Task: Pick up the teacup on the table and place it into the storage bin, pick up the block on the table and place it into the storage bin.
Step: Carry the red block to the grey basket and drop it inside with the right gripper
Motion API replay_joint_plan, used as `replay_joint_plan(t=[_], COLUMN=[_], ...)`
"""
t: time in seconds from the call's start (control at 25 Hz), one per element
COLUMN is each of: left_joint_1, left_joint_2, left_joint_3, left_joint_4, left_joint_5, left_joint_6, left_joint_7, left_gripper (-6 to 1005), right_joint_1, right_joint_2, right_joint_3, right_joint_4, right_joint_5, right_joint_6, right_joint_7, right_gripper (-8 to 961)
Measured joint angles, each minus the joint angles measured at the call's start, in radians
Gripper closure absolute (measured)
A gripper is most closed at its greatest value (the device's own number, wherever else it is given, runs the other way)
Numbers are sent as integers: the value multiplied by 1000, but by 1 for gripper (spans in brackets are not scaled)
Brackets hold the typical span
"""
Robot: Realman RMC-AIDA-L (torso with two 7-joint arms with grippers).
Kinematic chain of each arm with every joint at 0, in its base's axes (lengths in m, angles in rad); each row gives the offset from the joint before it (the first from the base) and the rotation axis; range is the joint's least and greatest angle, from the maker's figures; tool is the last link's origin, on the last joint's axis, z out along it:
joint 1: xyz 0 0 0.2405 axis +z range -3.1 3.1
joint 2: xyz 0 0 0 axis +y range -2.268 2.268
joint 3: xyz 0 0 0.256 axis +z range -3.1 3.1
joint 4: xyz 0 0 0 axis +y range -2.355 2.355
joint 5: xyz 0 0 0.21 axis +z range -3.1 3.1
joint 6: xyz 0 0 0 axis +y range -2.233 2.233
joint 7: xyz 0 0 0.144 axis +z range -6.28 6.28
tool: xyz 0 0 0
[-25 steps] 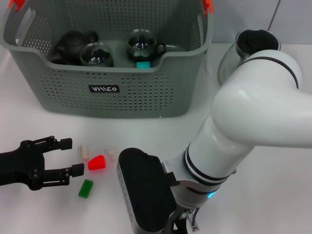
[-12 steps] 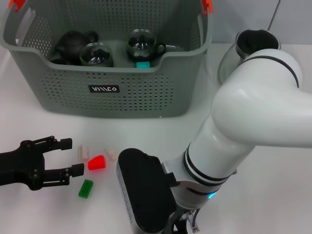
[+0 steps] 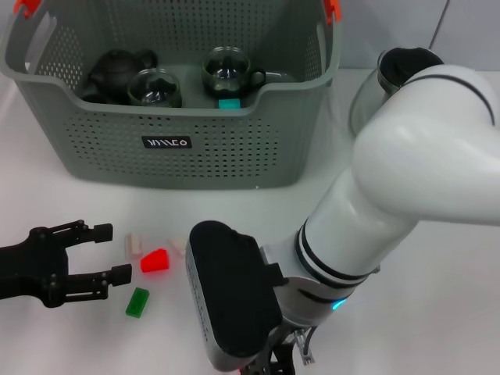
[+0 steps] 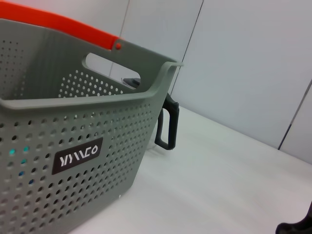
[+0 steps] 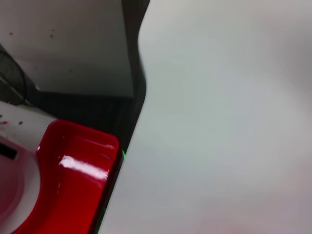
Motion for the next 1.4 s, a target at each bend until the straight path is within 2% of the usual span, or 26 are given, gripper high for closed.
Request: replay_joint_plan(t=[0.48, 0.88, 1.16, 1.4], left_joint_1=[5, -2, -7, -13], left_joint_2=[7, 7, 1, -3], left_joint_3=[-2, -2, -5, -15], left_joint_4=[-6, -5, -5, -7], left_joint_5=[1, 1, -5, -12], left_joint_6=[5, 7, -1, -1], left_joint_7=[0, 0, 0, 1], left_gripper=[138, 137, 137, 137], right_joint_1=[-33, -54, -24, 4], right_joint_2=[-10, -12, -12, -12], right_joint_3=[137, 439, 598, 716], right_joint_4=[-42, -176, -245, -208], right_joint_5=[-11, -62, -65, -75], right_joint_6=[-67, -128, -78, 38], right_joint_7=[5, -5, -1, -6], right_gripper=[748, 748, 748, 749])
